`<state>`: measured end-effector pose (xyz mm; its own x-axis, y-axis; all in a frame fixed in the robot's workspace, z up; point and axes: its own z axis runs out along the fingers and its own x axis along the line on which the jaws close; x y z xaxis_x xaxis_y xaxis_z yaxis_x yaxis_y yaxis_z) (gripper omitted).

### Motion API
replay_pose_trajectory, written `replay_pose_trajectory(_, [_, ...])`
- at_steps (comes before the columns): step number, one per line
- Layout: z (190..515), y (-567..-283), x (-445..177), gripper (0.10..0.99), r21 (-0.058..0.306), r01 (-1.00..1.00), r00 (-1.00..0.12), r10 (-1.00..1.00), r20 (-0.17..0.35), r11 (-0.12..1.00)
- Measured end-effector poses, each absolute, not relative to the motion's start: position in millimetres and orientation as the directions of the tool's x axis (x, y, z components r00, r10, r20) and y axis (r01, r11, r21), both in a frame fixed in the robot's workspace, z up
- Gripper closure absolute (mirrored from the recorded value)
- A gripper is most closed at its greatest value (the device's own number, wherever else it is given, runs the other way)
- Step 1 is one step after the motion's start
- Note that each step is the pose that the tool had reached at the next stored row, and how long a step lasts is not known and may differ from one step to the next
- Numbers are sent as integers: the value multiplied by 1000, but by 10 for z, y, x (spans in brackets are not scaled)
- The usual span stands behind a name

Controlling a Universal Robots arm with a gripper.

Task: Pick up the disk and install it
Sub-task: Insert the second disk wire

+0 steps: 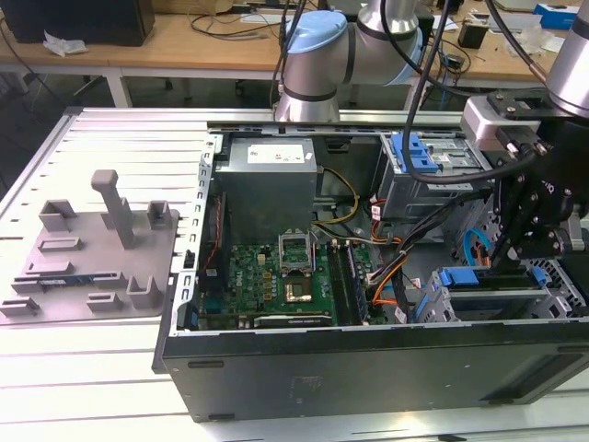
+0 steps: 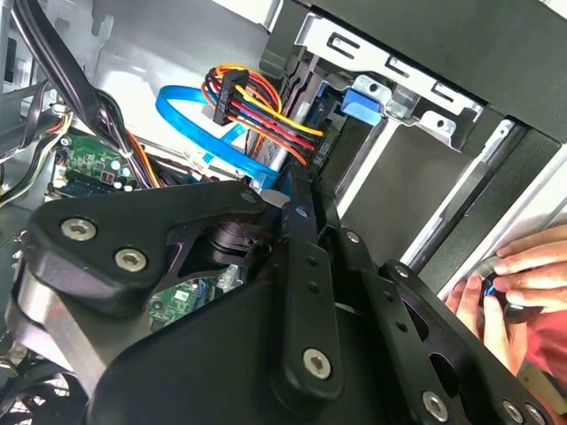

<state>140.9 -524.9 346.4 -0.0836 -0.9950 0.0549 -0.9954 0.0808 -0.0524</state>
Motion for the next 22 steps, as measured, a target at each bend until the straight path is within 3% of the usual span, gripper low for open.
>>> replay_pose_trajectory(22, [3400,-5249,1408,925,-52,-998,-41,-998,55,38])
